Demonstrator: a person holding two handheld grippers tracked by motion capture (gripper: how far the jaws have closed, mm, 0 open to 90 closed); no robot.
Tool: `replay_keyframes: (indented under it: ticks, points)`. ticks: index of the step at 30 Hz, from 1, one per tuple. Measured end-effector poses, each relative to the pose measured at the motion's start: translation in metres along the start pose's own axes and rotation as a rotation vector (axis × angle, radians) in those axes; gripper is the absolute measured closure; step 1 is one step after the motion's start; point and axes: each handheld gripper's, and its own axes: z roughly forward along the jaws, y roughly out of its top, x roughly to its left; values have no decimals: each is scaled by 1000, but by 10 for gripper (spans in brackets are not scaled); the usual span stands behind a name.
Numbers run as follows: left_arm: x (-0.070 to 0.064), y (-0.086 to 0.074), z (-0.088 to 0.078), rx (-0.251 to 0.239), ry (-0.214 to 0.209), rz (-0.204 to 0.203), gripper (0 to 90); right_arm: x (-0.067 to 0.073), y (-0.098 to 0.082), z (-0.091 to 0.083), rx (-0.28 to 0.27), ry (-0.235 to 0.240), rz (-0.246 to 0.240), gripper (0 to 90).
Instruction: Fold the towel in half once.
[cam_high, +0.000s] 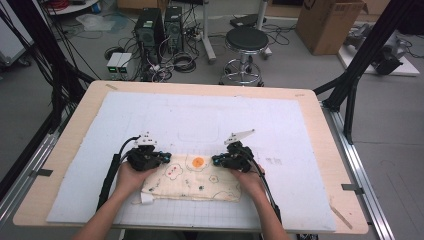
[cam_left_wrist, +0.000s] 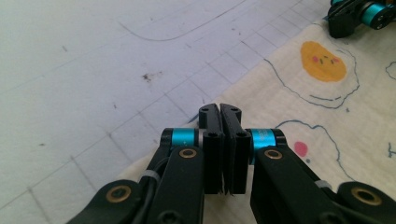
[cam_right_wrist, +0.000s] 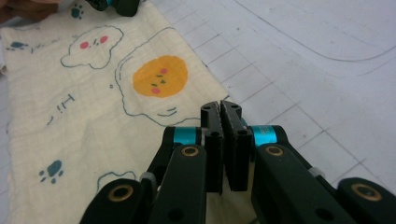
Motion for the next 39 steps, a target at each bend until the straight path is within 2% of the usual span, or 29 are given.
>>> replay_keyframes:
  ticks: [7,10,15,17,20,24,27,30,32,36,39]
  points:
    - [2,-5,-7,9,-3,12,839,-2,-7,-13,18,-41,-16,861]
    - [5,-8,-11,5,-4,-2,836,-5,-15,-22,13,-46,14,853]
    - [5,-9,-18,7,-4,1,817,-10,-22,-33,3,-48,26,810]
    - [6,-7,-22,-23,-13,-3,786,-9,-21,-39,-18,-48,20,779]
    - [10,0,-29,-62,-14,-23,717,-8,-18,-45,-76,-51,17,729]
    - [17,7,-37,-111,-15,-55,638,-9,-15,-51,-93,-66,18,680]
    - [20,10,-39,-99,-14,-61,603,-10,-12,-55,-103,-63,16,627]
    - [22,14,-42,-115,-15,-66,570,-12,-9,-58,-110,-60,24,569]
    - [23,16,-44,-120,-15,-66,542,-13,-6,-60,-117,-65,18,560]
    - [26,16,-45,-136,-12,-79,539,-15,-1,-65,-124,-71,13,537]
    - [27,15,-43,-129,-11,-87,536,-16,0,-65,-126,-76,16,532]
